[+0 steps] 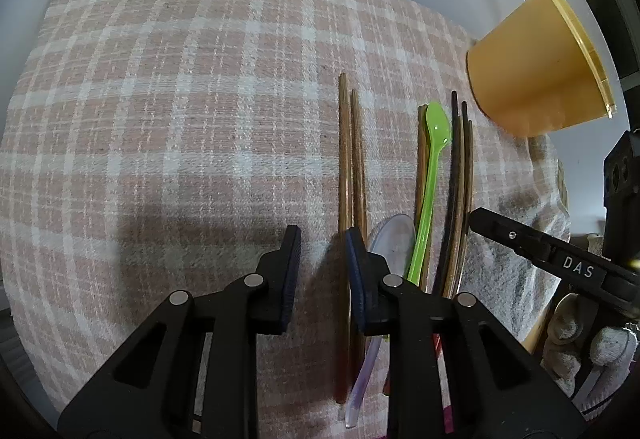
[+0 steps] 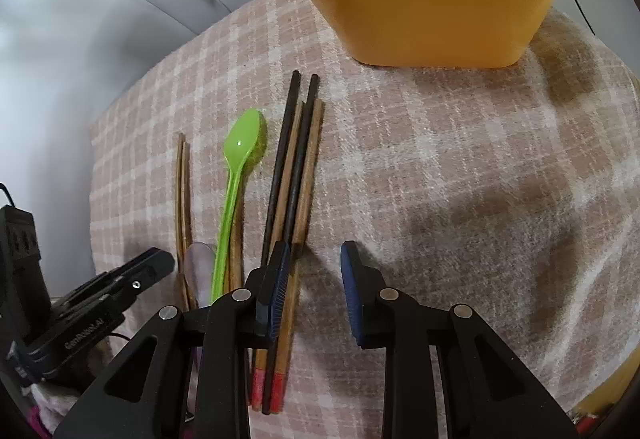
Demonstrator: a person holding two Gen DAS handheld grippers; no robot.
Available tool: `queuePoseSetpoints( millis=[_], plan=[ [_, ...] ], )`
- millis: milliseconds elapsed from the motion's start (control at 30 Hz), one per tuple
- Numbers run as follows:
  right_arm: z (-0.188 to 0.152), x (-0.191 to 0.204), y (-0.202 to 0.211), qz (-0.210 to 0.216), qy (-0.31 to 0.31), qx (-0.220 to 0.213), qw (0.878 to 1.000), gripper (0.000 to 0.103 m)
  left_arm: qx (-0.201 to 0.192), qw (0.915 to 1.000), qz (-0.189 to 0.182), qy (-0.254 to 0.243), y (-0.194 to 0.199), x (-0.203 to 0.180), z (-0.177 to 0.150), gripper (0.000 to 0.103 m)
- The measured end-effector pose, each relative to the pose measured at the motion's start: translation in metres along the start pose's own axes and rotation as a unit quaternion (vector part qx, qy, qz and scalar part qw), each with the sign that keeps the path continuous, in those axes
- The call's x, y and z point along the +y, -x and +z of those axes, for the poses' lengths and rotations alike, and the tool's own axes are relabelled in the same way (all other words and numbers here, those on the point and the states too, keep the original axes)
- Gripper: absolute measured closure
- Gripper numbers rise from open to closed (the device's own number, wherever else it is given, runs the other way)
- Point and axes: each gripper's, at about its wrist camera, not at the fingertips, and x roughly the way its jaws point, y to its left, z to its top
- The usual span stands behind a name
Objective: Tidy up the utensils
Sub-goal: 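Lower the left tool onto a wooden chopstick while the right tool closes on another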
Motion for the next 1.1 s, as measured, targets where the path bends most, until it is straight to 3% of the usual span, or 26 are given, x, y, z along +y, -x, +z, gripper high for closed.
queuePoseSetpoints(
  millis=[267,433,700,967,1100],
  plan=[
    [0.008,0.008,-0.008,-0.012,0.010,0.004,1.000,0.083,-0.006,0.9998,0.011,-0.014,-0.018,-0.013,0.015,0.081],
    [0.010,0.011,-0.009,-0.031,0.020,0.008,0.999,0.087,0.001,0.9985,0.045,-0.032,-0.025,-0.018,0.029,0.093],
    [0.013,0.018,-0.009,-0.070,0.043,0.015,0.997,0.087,-0.004,0.9996,-0.003,-0.029,-0.012,-0.011,0.034,0.093],
    [0.017,0.026,-0.011,-0.094,0.049,0.022,0.994,0.087,0.004,0.9991,0.008,-0.042,-0.018,-0.025,0.046,0.093],
    [0.021,0.018,-0.008,-0.083,0.023,0.024,0.996,0.087,0.018,0.9983,0.015,-0.053,-0.028,-0.037,0.056,0.093]
  ],
)
